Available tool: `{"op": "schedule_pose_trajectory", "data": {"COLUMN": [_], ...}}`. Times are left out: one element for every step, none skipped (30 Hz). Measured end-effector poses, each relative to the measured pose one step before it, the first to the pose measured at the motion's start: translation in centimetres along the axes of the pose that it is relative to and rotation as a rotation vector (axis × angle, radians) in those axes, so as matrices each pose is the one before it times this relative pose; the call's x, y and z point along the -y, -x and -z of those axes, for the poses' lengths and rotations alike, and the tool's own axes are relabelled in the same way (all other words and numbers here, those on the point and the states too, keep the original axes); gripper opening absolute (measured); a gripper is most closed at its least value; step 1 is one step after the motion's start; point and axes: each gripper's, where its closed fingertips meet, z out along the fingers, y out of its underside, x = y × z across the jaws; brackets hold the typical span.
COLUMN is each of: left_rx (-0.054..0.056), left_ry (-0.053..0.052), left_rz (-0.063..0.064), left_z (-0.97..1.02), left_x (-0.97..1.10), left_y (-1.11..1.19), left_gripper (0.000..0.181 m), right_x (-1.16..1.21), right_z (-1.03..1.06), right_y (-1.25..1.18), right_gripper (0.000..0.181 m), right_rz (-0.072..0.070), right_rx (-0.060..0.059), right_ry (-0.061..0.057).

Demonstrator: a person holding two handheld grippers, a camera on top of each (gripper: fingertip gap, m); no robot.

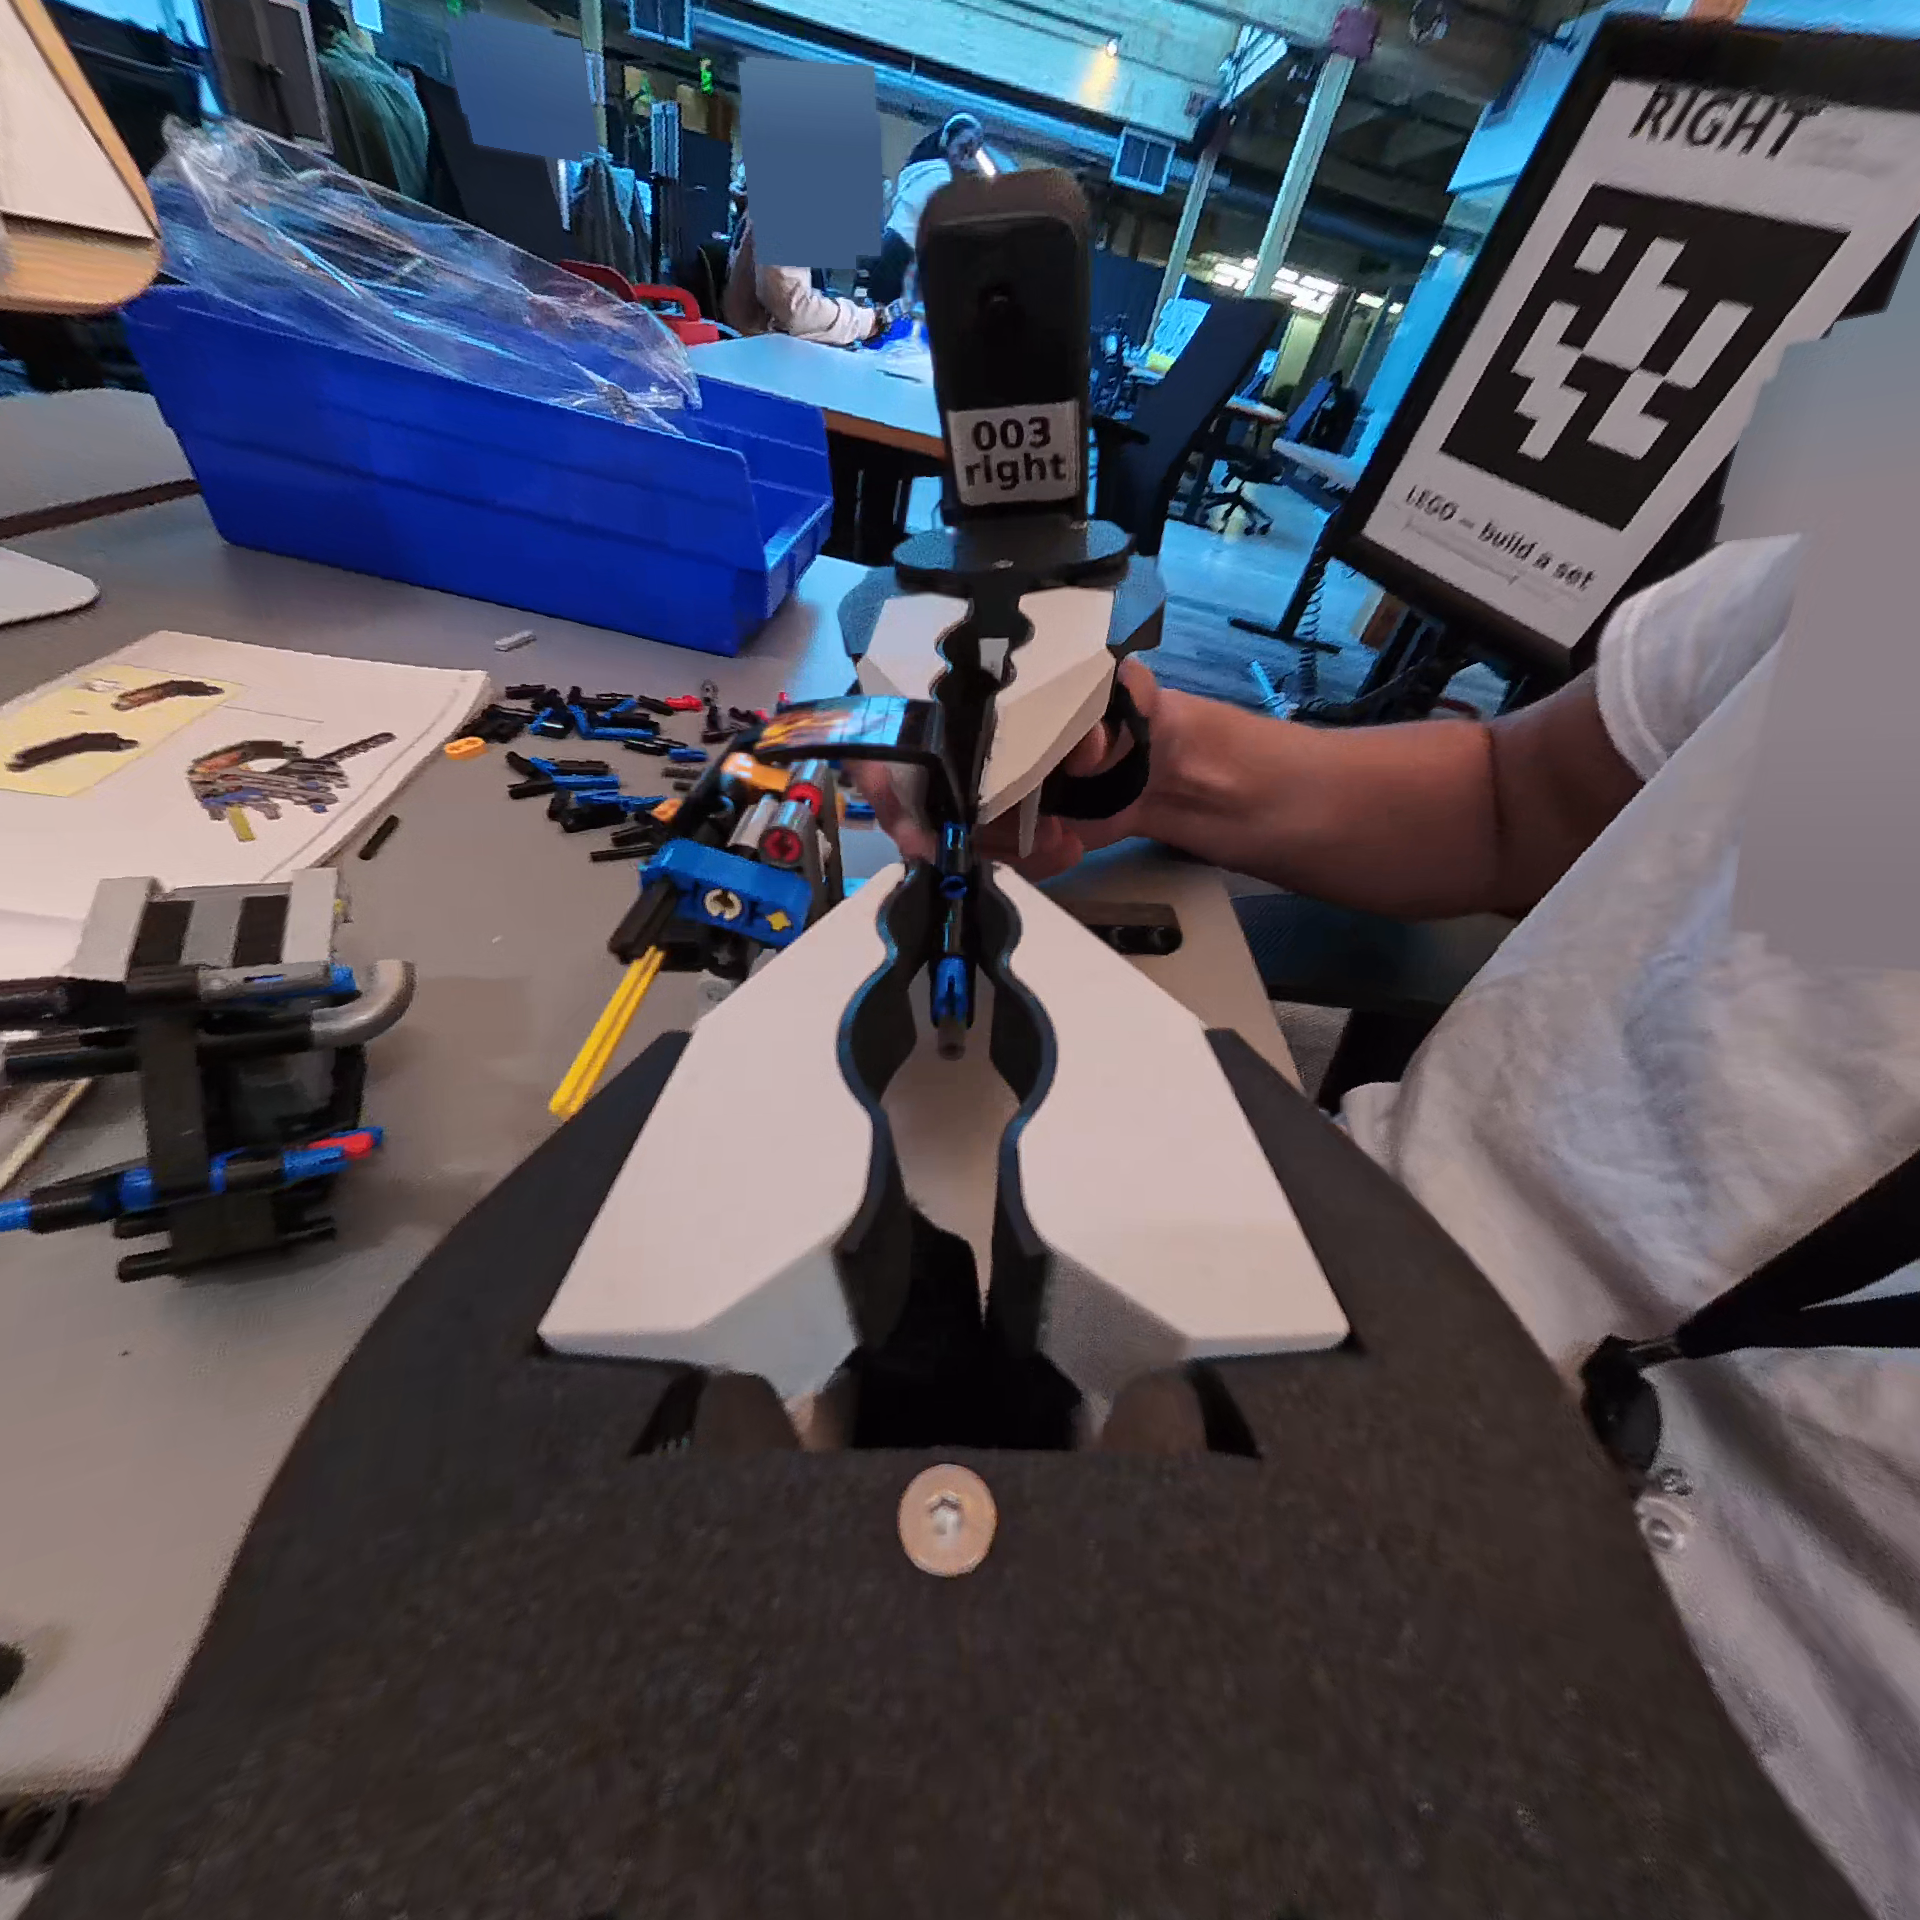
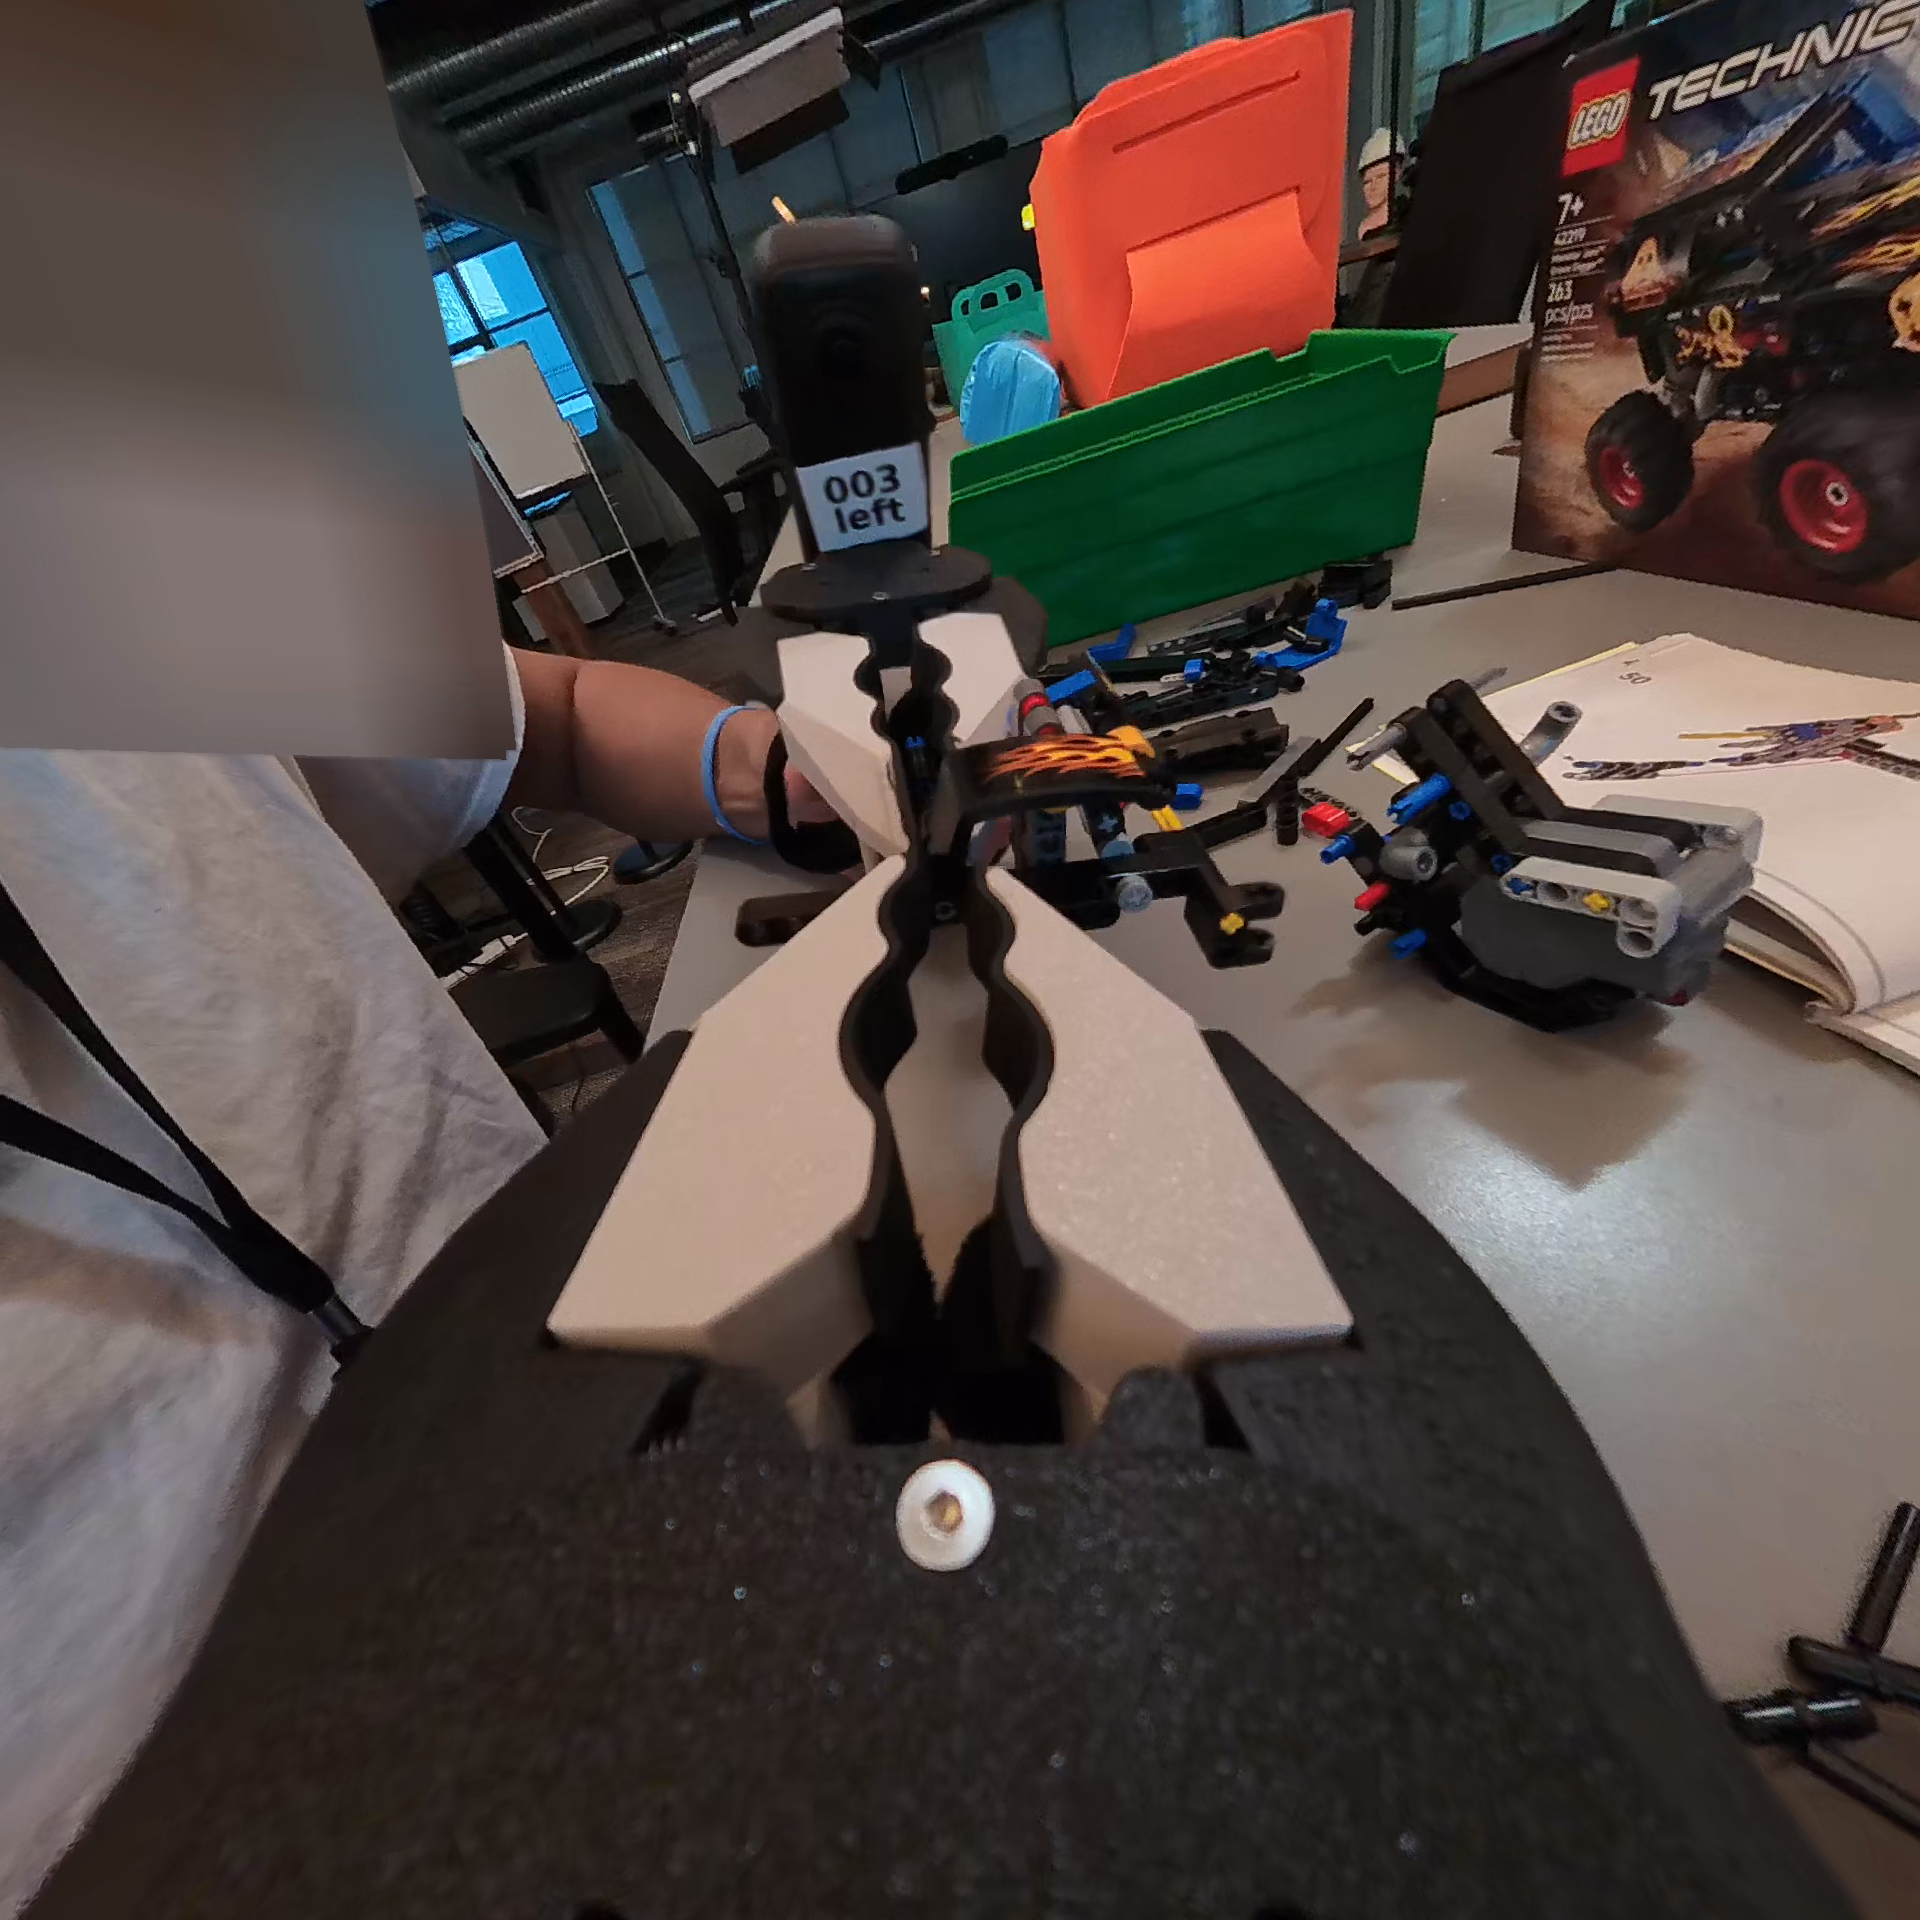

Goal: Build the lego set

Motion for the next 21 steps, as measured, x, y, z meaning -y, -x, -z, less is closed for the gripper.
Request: {"op": "schedule_pose_trajectory", "data": {"left_rx": [-0.0063, 0.0026, -0.0007, -0.0028, 0.0063, 0.0074, 0.0028, 0.0047, 0.0032, -0.0036, -0.0081, -0.0061, 0.0046, 0.0097, 0.0075, -0.0009, -0.0134, -0.0079, -0.0016, -0.0055, -0.0064], "left_ry": [-0.0119, -0.0104, 0.0008, 0.0054, 0.0076, 0.0010, -0.0013, -0.0004, -0.0017, -0.0068, -0.0101, -0.0110, -0.0074, 0.0015, 0.0045, 0.0031, 0.0015, -0.0026, -0.0037, 0.0050, 0.0103], "left_rz": [0.0150, 0.0070, 0.0002, -0.0061, -0.0093, -0.0076, -0.0022, 0.0039, 0.0062, 0.0085, 0.0122, 0.0132, 0.0046, -0.0078, -0.0059, 0.0043, 0.0078, 0.0036, -0.0019, -0.0055, -0.0051], "left_z": [0.072, 0.066, 0.012, 0.012, -0.016, 0.005, -0.006, -0.022, -0.006, 0.025, 0.034, 0.024, -0.021, -0.064, -0.033, -0.004, -0.008, -0.008, -0.011, -0.026, -0.025], "left_x": [0.163, 0.152, 0.003, -0.077, -0.105, -0.020, 0.022, 0.007, 0.029, 0.081, 0.126, 0.136, 0.062, -0.039, -0.056, -0.066, -0.045, 0.025, 0.040, -0.072, -0.138], "left_y": [0.034, 0.108, 0.008, -0.093, 0.001, 0.041, 0.025, 0.080, 0.073, -0.010, -0.059, -0.060, 0.003, 0.033, 0.042, -0.018, -0.142, -0.102, -0.086, -0.131, -0.130], "left_gripper": [0.005, 0.005, 0.006, 0.005, 0.005, 0.005, 0.005, 0.005, 0.005, 0.005, 0.005, 0.005, 0.005, 0.005, 0.005, 0.005, 0.005, 0.005, 0.005, 0.005, 0.005], "right_x": [-0.035, -0.193, -0.091, 0.000, 0.028, 0.013, -0.017, -0.009, -0.029, -0.068, 0.060, 0.127, 0.103, 0.035, -0.071, -0.099, -0.050, -0.011, 0.064, -0.019, -0.158], "right_z": [-0.016, -0.050, -0.046, -0.032, 0.001, -0.004, -0.023, 0.001, -0.011, -0.037, -0.008, -0.004, -0.016, 0.044, 0.028, -0.026, 0.024, 0.026, -0.004, 0.021, 0.018], "right_y": [0.007, -0.161, -0.067, 0.132, 0.022, -0.055, -0.014, -0.059, -0.097, 0.024, 0.128, 0.076, -0.068, -0.056, -0.040, -0.046, 0.115, 0.168, 0.061, 0.118, 0.132], "right_gripper": [0.005, 0.005, 0.005, 0.005, 0.005, 0.005, 0.005, 0.005, 0.005, 0.006, 0.005, 0.006, 0.005, 0.005, 0.005, 0.005, 0.005, 0.005, 0.005, 0.005, 0.005], "right_rz": [0.0094, 0.0119, 0.0080, -0.0042, -0.0068, 0.0062, 0.0073, 0.0010, 0.0051, 0.0049, -0.0055, -0.0042, -0.0029, -0.0066, -0.0076, -0.0069, -0.0091, -0.0139, -0.0118, -0.0121, -0.0002], "right_rx": [-0.0041, -0.0144, -0.0096, 0.0074, 0.0033, -0.0078, -0.0052, -0.0061, -0.0093, -0.0011, 0.0080, 0.0037, -0.0047, -0.0005, -0.0001, -0.0038, 0.0083, 0.0135, 0.0067, 0.0125, 0.0094], "right_ry": [0.0038, 0.0131, 0.0056, -0.0005, -0.0014, -0.0005, 0.0009, 0.0016, 0.0026, 0.0041, -0.0041, -0.0079, -0.0072, -0.0019, 0.0023, -0.0001, -0.0013, -0.0038, -0.0083, 0.0000, 0.0062]}}
